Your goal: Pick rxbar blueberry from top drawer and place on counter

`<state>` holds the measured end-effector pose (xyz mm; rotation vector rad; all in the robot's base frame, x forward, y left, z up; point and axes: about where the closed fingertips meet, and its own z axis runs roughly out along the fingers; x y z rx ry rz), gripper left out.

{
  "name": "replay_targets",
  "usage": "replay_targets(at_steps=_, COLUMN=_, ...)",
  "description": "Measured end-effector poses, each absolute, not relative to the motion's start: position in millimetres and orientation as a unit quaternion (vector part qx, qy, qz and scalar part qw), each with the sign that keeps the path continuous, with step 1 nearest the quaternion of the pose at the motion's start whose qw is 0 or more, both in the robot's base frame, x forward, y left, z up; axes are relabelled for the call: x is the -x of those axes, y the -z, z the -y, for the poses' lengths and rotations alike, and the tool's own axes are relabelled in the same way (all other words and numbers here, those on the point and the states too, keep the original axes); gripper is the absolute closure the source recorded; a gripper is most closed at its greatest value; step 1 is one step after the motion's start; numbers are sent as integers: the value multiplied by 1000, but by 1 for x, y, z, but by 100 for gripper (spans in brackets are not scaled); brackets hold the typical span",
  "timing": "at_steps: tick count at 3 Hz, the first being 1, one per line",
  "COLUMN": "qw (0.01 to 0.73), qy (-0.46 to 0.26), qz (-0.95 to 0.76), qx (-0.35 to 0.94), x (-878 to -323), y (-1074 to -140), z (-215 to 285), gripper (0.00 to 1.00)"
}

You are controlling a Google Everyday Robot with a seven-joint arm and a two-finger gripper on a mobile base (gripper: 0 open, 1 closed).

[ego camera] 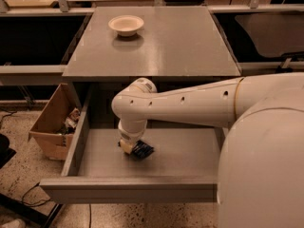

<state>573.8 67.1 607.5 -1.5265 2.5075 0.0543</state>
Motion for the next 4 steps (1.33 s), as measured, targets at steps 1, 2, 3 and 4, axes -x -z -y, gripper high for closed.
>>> replay_targets(at_steps=1, qw=103, qy=-18, qz=-849, qx=517, x=-574, y=-608, z=-67, gripper=100)
replay_targets(at_steps=2, qw=97, qy=-24, qz=-839, qx=535, x=-577, y=-618, z=-70, gripper=100)
replay_targets(at_steps=3, qw=72, qy=-56, qz=-819, qx=566, x=-596, y=-671, z=-65, gripper=100)
replay_targets(at_steps=4, qw=49, qy=-79, qz=-791, qx=605, x=-615, y=-714, z=-61, gripper=100)
